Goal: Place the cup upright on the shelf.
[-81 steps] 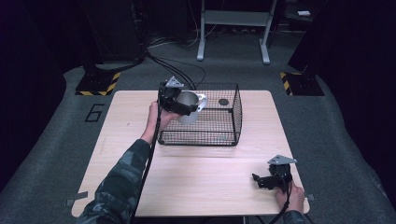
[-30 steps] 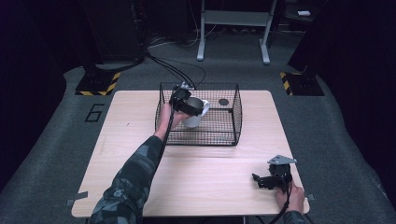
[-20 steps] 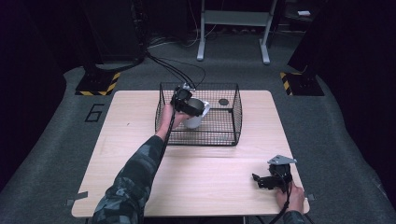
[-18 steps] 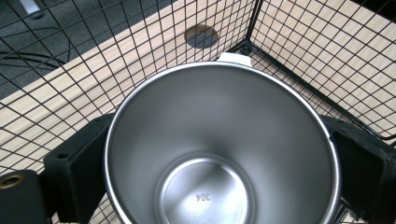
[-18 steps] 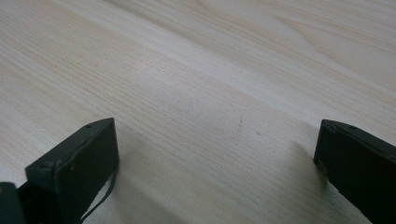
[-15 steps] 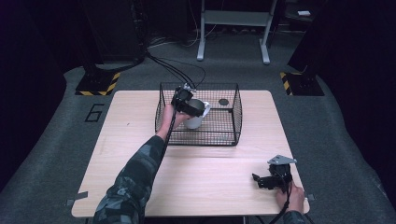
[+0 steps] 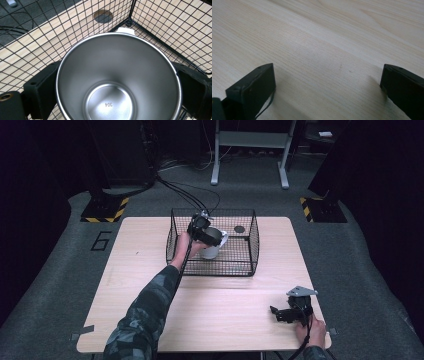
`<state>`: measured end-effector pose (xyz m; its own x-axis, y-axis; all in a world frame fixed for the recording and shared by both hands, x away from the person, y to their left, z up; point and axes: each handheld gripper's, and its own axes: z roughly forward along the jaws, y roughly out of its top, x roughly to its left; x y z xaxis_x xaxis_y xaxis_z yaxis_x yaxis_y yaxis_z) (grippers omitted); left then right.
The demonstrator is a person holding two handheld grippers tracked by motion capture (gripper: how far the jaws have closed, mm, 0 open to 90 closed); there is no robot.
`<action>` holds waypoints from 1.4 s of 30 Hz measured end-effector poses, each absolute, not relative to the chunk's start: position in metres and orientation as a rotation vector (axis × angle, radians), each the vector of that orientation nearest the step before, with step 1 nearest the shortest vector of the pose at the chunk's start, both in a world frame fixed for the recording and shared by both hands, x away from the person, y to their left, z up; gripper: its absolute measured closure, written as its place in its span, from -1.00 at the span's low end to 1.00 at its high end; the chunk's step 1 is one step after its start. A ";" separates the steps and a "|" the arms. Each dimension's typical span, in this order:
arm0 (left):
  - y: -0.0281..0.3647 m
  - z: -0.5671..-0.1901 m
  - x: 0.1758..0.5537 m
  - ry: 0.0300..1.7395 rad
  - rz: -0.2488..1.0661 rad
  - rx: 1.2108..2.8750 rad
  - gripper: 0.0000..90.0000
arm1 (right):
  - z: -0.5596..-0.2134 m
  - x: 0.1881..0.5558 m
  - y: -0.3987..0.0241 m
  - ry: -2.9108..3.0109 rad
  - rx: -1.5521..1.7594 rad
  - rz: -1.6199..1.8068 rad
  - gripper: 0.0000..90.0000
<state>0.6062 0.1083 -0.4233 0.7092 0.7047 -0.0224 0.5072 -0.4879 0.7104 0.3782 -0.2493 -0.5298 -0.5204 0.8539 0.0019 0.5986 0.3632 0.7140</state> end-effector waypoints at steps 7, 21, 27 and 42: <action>0.105 -0.427 0.607 0.926 0.342 2.207 -0.86 | -0.530 0.378 -0.249 2.260 1.271 0.952 -1.00; 0.109 -0.429 0.605 0.924 0.325 2.242 -0.87 | -0.530 0.378 -0.249 2.260 1.271 0.951 -1.00; 0.114 -0.431 0.603 0.942 0.315 2.226 -0.87 | -0.530 0.378 -0.249 2.257 1.276 0.952 -1.00; 0.115 -0.430 0.599 0.931 0.326 2.255 -0.88 | -0.530 0.378 -0.249 2.257 1.278 0.952 -1.00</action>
<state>0.5991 0.1146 -0.4296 0.7145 0.6993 -0.0219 0.5326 -0.5234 0.6651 0.3778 -0.2488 -0.5299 -0.5164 0.8563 0.0054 0.6016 0.3583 0.7139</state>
